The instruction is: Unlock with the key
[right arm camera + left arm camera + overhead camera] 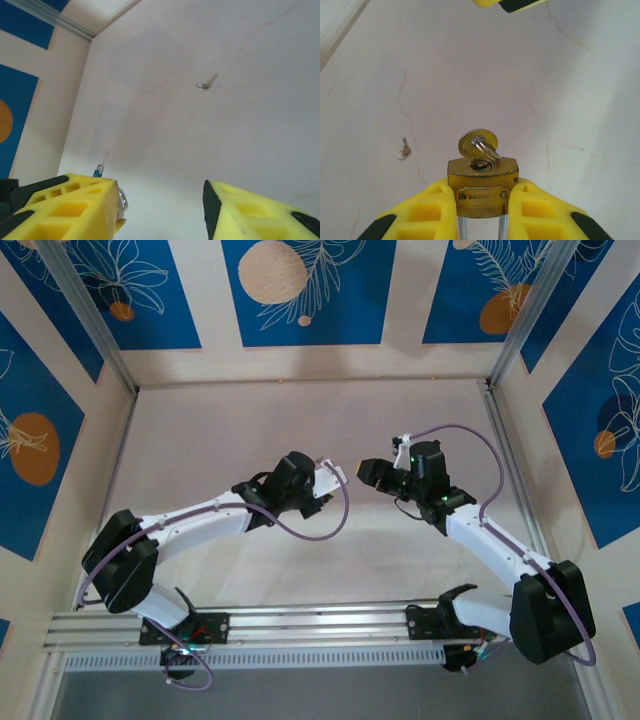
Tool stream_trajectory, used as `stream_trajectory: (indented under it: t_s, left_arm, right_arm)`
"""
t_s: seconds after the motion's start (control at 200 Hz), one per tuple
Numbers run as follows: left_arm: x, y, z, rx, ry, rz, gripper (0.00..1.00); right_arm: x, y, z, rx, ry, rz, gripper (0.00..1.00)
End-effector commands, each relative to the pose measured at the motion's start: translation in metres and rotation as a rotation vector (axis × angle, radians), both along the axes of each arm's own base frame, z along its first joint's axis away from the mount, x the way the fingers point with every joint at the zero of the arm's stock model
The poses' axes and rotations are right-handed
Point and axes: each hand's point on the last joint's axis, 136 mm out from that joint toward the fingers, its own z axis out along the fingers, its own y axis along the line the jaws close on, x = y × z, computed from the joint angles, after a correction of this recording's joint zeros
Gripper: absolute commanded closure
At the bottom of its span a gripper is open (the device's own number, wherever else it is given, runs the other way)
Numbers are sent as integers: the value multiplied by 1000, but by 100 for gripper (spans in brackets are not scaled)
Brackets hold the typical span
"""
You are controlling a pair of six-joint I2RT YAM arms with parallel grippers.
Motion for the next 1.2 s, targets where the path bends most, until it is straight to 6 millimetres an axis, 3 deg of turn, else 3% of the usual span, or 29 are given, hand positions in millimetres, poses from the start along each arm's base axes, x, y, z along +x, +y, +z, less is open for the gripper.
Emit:
stream_trajectory:
  t_s: [0.0, 0.22, 0.355, 0.57, 0.82, 0.895, 1.036, 1.196]
  left_arm:
    - [4, 1, 10, 33, -41, -17, 83]
    - [4, 1, 6, 59, -29, -23, 83]
    - [4, 0, 4, 70, -35, -26, 83]
    - [8, 3, 6, 110, -90, -26, 83]
    - [7, 2, 4, 131, -115, -52, 83]
    - [5, 1, 5, 125, -116, -60, 83]
    - [2, 0, 2, 123, -112, -76, 83]
    - [0, 2, -1, 152, -116, -102, 83]
  right_arm:
    - [4, -3, 3, 0, 11, -5, 46]
    - [10, -5, 4, -73, -84, 14, 45]
    - [12, -9, -1, -126, -57, 14, 45]
    - [8, -3, -7, 66, 63, 111, 49]
    - [3, 9, -8, 90, 72, 191, 47]
    - [6, 4, -15, 59, 101, 154, 52]
    - [7, 10, -21, 75, 134, 168, 77]
    - [0, 32, -17, 85, 119, 247, 83]
